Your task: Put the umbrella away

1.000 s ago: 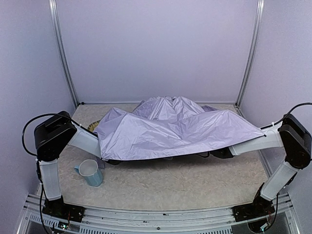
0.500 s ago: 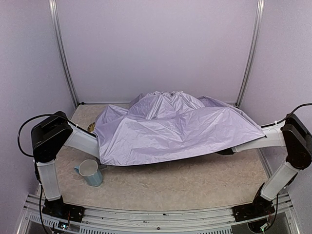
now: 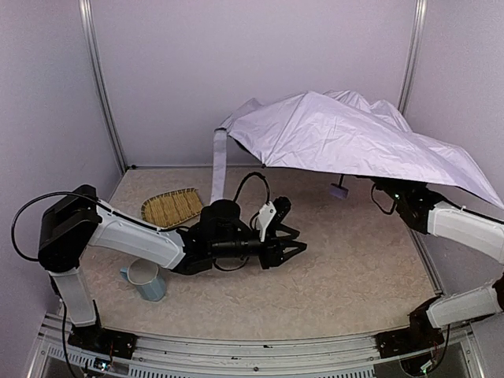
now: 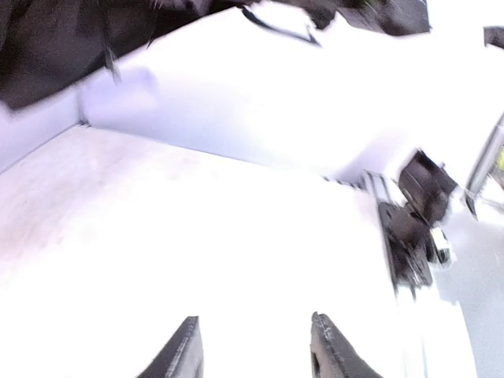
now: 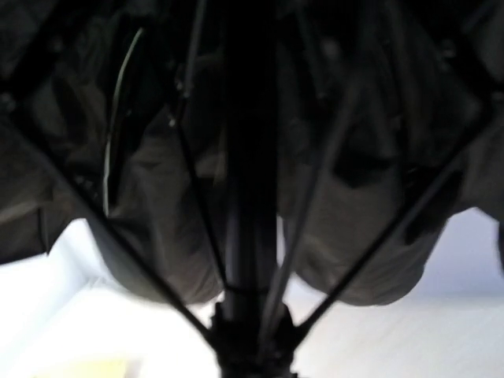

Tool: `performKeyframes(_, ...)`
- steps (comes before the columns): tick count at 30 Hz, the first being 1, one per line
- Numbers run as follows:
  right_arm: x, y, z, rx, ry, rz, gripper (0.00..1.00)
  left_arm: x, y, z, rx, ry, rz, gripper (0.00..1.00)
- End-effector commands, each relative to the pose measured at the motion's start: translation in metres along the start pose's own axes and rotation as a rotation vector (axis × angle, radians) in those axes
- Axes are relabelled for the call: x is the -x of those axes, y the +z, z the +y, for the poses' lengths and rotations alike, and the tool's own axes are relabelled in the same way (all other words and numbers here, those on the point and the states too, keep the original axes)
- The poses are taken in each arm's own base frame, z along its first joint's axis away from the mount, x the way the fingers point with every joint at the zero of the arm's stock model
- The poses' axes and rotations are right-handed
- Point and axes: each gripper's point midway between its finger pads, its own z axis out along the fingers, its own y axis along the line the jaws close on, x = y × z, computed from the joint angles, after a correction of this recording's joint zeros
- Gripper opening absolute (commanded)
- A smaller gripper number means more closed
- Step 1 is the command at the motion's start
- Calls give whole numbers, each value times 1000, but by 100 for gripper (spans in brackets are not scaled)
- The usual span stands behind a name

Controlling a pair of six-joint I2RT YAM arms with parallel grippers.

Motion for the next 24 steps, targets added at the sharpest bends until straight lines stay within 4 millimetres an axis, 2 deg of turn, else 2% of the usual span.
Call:
performKeyframes(1,90,-36,-18,-95,-129,-233,0,3,-17,-21,-74,69,40,50)
performKeyframes(5,111,-59,-53,-187,-197,-256,0,5,-34,-25,-77,110,67,58)
performKeyframes(8,125,-75,-70,-229,-253,-267,0,15,-53,-14,-45,116,45,64)
performKeyframes(10,135,-84,-78,-241,-283,-272,0,19,-66,8,-1,59,21,64)
performKeyframes(12,141,-90,-81,-250,-315,-271,0,22,-81,39,66,-25,-10,64)
performKeyframes(13,143,-93,-83,-260,-338,-265,0,24,-91,61,121,-70,-29,64)
performKeyframes(17,141,-92,-75,-225,-411,-223,0,40,-113,105,268,-143,-103,63)
performKeyframes(21,123,-86,-59,-104,-458,-157,0,66,-120,113,297,-97,-160,63)
performKeyframes(24,106,-83,-44,5,-483,-111,0,87,-132,122,307,-99,-238,64)
